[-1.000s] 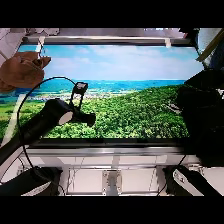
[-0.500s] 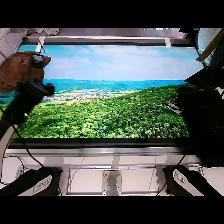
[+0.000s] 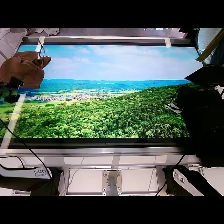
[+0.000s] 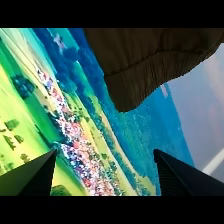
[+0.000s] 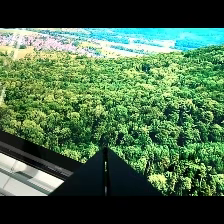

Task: Fold the clothes and pants, and hang the long-sleeved shirts on hangers.

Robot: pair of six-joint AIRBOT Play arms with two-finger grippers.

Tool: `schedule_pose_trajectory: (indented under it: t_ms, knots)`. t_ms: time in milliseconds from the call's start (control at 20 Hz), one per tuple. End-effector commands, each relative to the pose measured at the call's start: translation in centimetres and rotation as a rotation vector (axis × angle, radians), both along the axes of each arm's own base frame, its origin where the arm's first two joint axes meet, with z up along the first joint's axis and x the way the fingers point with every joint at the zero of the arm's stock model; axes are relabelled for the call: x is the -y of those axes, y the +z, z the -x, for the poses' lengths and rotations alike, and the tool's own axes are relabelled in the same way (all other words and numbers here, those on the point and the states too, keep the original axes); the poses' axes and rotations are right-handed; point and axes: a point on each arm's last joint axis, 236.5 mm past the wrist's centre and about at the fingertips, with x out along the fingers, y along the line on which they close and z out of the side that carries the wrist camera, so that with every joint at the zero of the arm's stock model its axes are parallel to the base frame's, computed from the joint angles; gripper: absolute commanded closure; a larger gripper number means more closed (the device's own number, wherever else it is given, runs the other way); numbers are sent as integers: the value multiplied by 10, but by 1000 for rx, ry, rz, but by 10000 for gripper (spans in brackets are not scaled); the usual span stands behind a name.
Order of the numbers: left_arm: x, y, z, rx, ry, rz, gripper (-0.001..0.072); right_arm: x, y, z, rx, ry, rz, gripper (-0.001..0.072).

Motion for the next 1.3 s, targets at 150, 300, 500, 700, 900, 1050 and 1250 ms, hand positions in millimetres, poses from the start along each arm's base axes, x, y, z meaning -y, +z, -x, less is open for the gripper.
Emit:
schedule_pose_trajectory:
  t_ms: [150, 300, 500, 700, 900, 1050, 1250]
  knots:
    - [-6, -73, -45, 135, 163, 241, 7, 0, 3, -4, 13, -16, -10, 684]
    - [5, -86, -71, 168, 131, 246, 7, 0, 3, -4, 15, -17, -11, 684]
    - [17, -96, -104, 187, 88, 242, 156, 0, 3, -4, 3, -35, -25, 684]
    - [9, -94, -120, 221, 107, 213, 266, 1, 4, -6, 11, -39, -27, 684]
    - [0, -95, -122, 232, 125, 194, 674, 2, 13, -16, 62, -62, -38, 684]
    - [7, -73, -124, 244, 58, 167, 698, 7, 13, -20, 73, -79, -25, 684]
    - [50, 34, -125, 345, -166, 76, 699, 43, -7, -16, 18, -160, 124, 684]
